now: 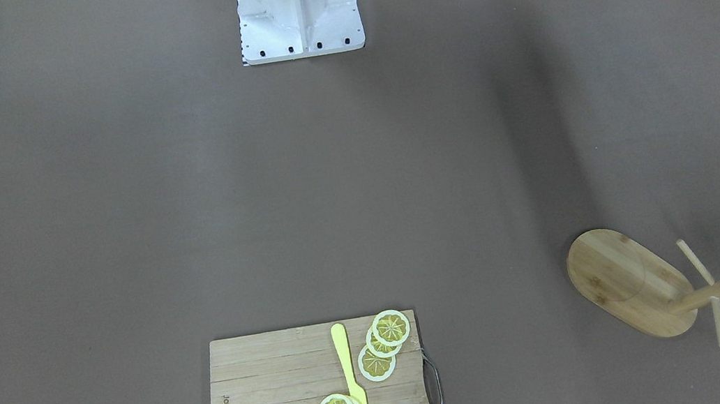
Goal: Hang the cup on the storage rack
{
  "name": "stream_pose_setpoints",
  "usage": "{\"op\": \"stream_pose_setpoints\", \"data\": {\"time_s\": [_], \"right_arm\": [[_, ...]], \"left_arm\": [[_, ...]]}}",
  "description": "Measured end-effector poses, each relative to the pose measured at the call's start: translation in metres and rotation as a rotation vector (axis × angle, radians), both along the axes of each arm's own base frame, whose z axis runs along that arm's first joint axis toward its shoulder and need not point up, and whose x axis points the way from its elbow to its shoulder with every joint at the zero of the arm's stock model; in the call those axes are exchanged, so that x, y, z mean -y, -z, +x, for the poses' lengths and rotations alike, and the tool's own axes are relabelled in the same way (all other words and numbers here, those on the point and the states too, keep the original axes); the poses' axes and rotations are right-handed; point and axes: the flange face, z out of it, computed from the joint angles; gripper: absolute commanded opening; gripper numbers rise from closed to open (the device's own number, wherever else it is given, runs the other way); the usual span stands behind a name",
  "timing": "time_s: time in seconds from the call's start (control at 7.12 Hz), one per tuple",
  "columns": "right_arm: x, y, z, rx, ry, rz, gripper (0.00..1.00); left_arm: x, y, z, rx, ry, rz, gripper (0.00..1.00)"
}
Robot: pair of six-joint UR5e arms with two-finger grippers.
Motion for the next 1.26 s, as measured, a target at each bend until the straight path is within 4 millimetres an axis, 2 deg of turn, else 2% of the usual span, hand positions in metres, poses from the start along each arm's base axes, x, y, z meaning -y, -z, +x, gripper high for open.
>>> {"op": "stream_pose_setpoints", "data": {"time_s": [0.84, 1.12, 1.26], "right_arm": [[-0.001, 0.006, -0.005, 0.069, -0.001, 0.001, 1.00], [-0.010, 0.000, -0.005, 0.062, 0.001, -0.006, 1.00], [-0.025, -0.005, -0.004, 0.059, -0.001, -0.002, 1.00]], "left_arm": [[-0.008, 0.007, 0.006, -0.056, -0.037, 0.051, 0.98], [-0.008, 0.007, 0.006, -0.056, -0.039, 0.053, 0.98], [-0.008, 0.007, 0.006, -0.056, -0.039, 0.053, 0.98]]}}
